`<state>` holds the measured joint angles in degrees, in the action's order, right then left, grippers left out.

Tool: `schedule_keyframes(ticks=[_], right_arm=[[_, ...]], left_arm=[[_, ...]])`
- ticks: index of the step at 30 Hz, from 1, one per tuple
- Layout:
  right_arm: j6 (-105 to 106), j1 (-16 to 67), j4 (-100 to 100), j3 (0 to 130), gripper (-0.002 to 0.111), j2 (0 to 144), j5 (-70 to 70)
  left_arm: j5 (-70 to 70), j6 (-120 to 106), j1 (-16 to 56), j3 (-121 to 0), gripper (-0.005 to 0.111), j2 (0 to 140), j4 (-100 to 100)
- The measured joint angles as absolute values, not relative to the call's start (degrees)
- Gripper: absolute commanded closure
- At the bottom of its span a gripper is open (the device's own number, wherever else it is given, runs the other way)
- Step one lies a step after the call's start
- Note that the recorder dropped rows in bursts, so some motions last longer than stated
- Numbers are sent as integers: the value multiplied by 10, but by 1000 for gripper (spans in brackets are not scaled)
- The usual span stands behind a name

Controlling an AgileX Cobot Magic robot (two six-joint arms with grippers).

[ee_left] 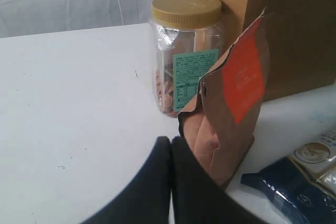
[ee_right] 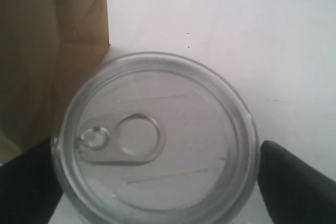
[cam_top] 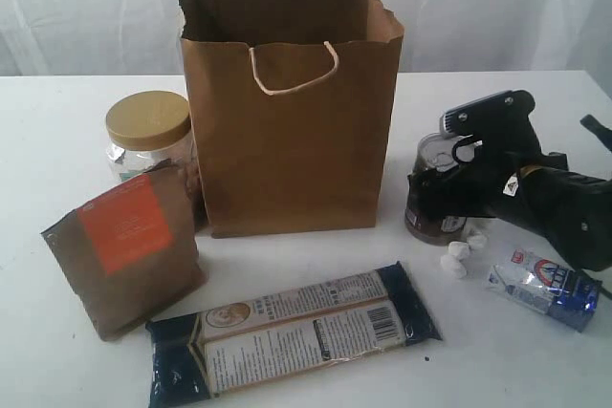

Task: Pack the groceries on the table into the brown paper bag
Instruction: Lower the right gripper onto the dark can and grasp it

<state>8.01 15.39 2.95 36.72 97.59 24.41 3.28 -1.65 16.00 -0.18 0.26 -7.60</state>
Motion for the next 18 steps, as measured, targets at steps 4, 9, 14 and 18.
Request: schedule_keyframes(ticks=[4,9,14,18], right_arm=[[79,154,44,367,20,980,265],[79,154,64,367,20,985,280],[53,154,77,354,20,1002,334],[45,154,75,349,20,1047,403]], left_arm=[[33,-16,160,-2,107,3,-76],[33,-16,160,-2,107,3,-76],[33,-16,160,-2,107,3,-76],[33,-16,160,-2,107,3,-76]])
